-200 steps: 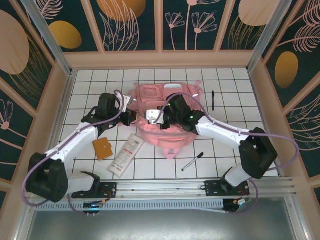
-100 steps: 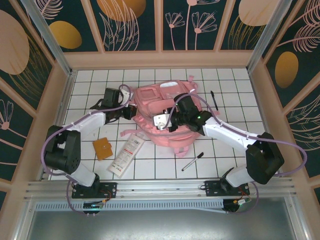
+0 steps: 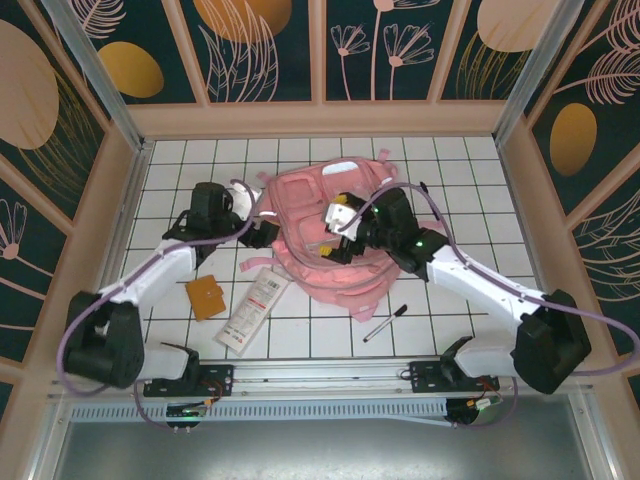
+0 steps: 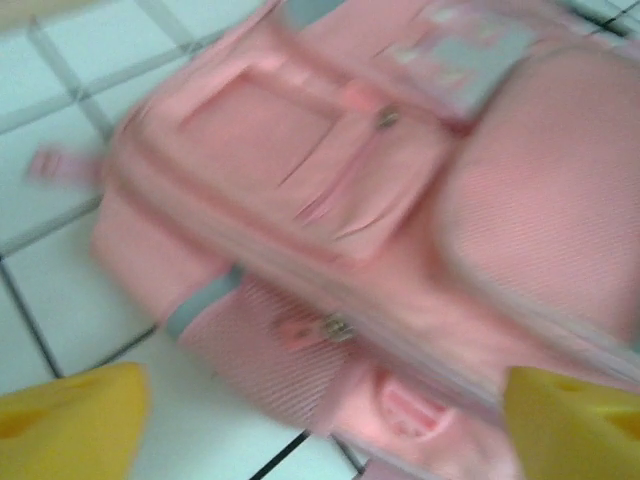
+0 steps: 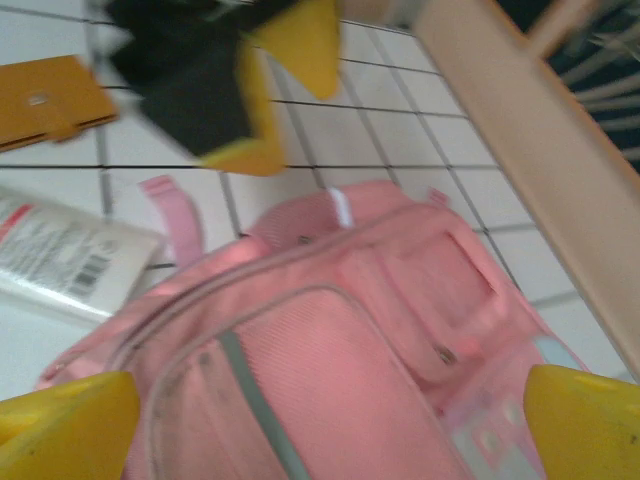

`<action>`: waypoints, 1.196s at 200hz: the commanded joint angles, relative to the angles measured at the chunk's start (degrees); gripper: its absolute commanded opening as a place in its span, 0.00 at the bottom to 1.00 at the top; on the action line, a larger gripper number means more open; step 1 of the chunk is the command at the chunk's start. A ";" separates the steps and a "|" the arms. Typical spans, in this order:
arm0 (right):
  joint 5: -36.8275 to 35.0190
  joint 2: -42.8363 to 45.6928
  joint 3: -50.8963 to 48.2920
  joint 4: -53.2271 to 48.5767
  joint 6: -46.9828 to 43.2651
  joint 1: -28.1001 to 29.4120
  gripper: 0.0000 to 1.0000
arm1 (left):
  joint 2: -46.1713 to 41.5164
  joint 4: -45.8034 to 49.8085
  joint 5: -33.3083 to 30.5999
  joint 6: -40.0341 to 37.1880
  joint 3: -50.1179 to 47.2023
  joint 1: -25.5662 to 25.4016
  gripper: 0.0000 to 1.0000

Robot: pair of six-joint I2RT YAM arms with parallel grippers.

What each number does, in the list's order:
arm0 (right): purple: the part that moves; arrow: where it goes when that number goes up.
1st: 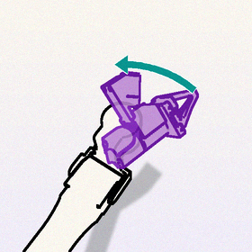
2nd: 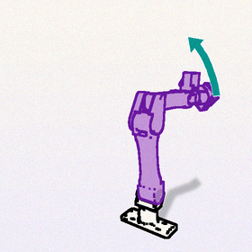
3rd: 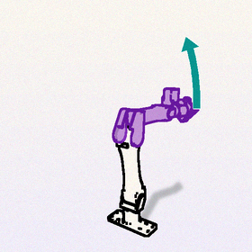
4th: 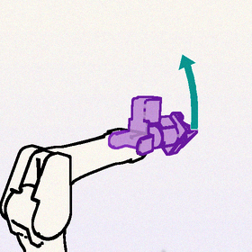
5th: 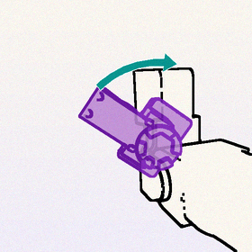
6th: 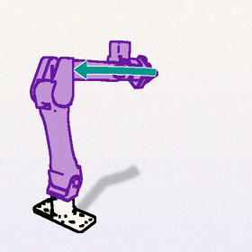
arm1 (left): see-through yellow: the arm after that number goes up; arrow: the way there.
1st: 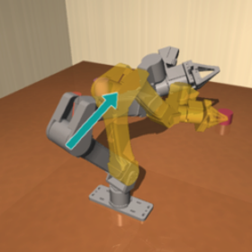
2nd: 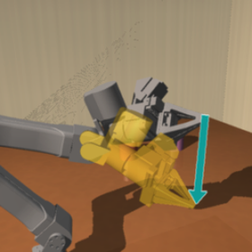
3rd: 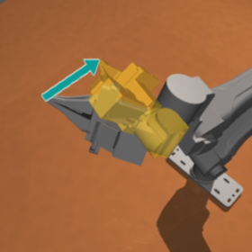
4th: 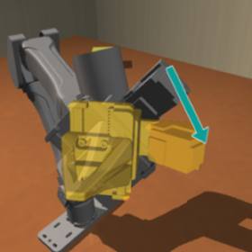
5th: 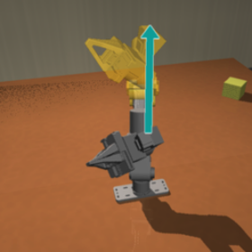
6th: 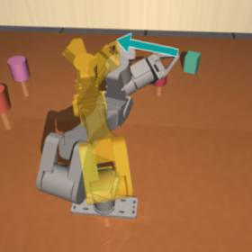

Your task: Pack books, pencil case, and school supplies into a backpack

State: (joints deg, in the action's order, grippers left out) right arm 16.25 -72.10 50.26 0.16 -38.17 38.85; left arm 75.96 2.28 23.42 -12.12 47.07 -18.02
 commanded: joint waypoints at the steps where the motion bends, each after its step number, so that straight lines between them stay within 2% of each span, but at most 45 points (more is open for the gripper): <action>1: -20.01 5.73 -2.78 4.33 23.87 -1.44 0.99 | -1.47 1.45 4.71 -13.73 0.83 -5.04 0.99; 12: -28.38 7.52 -1.95 2.41 32.25 -2.73 0.99 | 0.09 2.42 4.92 -15.29 2.20 -7.53 0.99; 29: -41.50 8.64 1.41 -8.37 49.02 -5.74 0.99 | 2.96 5.02 4.16 -20.21 4.59 -11.98 0.99; 37: -44.85 8.82 2.28 -13.17 56.20 -7.14 0.99 | 4.11 6.46 2.49 -23.48 5.62 -14.52 0.99; 49: -42.36 9.08 2.06 -16.91 60.84 -11.50 0.99 | 5.83 8.60 -0.57 -28.12 6.96 -18.31 0.99; 63: -38.91 9.26 1.24 -19.32 62.58 -14.04 0.98 | 7.57 8.45 -1.96 -29.92 7.81 -20.72 0.99; 76: -36.93 9.04 0.84 -21.44 63.78 -14.70 0.96 | 8.64 6.66 -3.04 -30.50 7.71 -21.66 0.99; 89: -35.08 8.33 0.69 -23.57 64.65 -14.75 0.95 | 9.49 5.03 -6.87 -30.33 7.78 -22.58 0.98; 111: -30.98 6.61 0.45 -24.51 64.35 -14.77 0.91 | 12.47 7.70 -12.59 -29.32 11.60 -23.48 0.92; 127: -27.31 5.44 0.62 -23.74 61.98 -14.73 0.87 | 15.87 9.93 -16.01 -27.95 14.87 -23.50 0.74; 138: -23.74 5.39 0.47 -22.37 59.38 -14.77 0.79 | 18.32 11.58 -18.49 -27.21 17.34 -23.47 0.50; 153: -17.95 6.09 0.15 -20.29 57.48 -14.68 0.76 | 20.54 14.35 -20.05 -24.71 21.70 -23.51 0.18; 168: -12.33 6.87 -0.60 -18.24 56.23 -14.67 0.73 | 20.13 14.55 -18.04 -22.20 24.38 -23.52 0.00; 180: -8.93 6.89 -0.86 -17.85 54.51 -14.43 0.70 | 18.89 11.93 -17.26 -19.37 24.60 -23.42 0.00; 194: -8.78 6.64 -0.64 -19.59 54.25 -14.28 0.70 | 17.84 9.24 -17.21 -16.16 24.86 -22.64 0.00; 217: -5.24 6.33 -0.86 -21.52 54.41 -14.24 0.73 | 17.49 9.84 -13.48 -10.60 26.03 -18.93 0.00; 231: -1.64 4.70 0.08 -23.13 53.89 -13.71 0.78 | 16.50 10.13 -12.87 -2.57 26.17 -15.41 0.30; 239: 0.47 3.62 0.56 -23.28 52.35 -12.70 0.80 | 15.23 9.75 -14.26 1.89 25.32 -13.83 0.42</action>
State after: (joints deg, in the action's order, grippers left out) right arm 8.56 -66.59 50.09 -20.49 17.12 24.51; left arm 94.54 12.62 8.78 -24.56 71.61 -36.99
